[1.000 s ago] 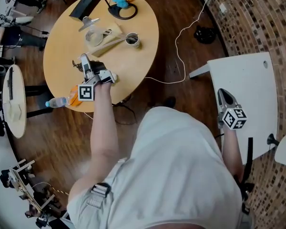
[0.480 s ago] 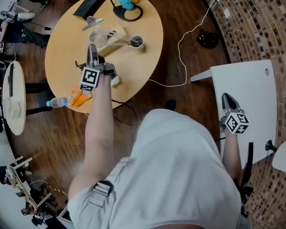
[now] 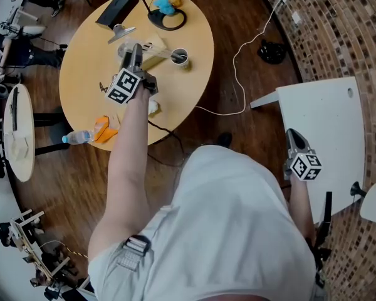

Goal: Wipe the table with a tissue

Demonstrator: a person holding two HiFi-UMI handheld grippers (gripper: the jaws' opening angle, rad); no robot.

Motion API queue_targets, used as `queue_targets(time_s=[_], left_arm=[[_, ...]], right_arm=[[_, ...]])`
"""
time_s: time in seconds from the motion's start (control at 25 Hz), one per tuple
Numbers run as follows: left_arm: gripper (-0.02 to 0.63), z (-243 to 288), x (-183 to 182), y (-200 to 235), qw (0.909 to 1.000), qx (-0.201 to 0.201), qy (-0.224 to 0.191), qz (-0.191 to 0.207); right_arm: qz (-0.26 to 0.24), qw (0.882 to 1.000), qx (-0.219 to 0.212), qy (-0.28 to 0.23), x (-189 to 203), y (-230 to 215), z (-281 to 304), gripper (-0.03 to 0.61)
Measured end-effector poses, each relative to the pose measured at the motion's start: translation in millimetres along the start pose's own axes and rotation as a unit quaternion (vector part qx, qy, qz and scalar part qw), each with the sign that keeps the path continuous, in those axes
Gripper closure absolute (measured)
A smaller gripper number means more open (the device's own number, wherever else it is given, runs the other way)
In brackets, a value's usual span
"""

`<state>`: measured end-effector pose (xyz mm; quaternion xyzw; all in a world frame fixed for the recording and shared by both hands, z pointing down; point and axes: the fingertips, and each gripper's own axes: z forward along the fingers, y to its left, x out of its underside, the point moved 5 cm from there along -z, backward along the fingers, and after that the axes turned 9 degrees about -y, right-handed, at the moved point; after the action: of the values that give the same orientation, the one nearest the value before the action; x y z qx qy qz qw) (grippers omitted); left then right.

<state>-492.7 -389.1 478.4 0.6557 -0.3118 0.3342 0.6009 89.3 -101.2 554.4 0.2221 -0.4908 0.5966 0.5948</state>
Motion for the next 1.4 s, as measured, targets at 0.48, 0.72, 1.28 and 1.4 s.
queue_targets(time_s=[0.48, 0.72, 1.28, 1.4], left_arm=[[0.481, -90.7, -9.9, -1.4, 0.9994, -0.009, -0.001, 0.033], [0.611, -149.2, 141.2, -153.6, 0.9558, 0.23, 0.177, -0.049], [0.611, -354.1, 288.3, -327.3, 0.7053, 0.572, 0.418, 0.034], [0.611, -411.6, 296.1, -329.3, 0.6654, 0.611, 0.422, 0.072]], right_arm=[[0.02, 0.999, -0.009, -0.025, 13.3, 27.3, 5.2, 0.571], [0.036, 0.997, 0.02, -0.058, 42.0, 40.7, -34.5, 0.571], [0.095, 0.962, 0.175, -0.184, 152.8, 79.5, -246.3, 0.571], [0.092, 0.956, 0.199, -0.194, 183.1, 99.6, -290.1, 0.571]])
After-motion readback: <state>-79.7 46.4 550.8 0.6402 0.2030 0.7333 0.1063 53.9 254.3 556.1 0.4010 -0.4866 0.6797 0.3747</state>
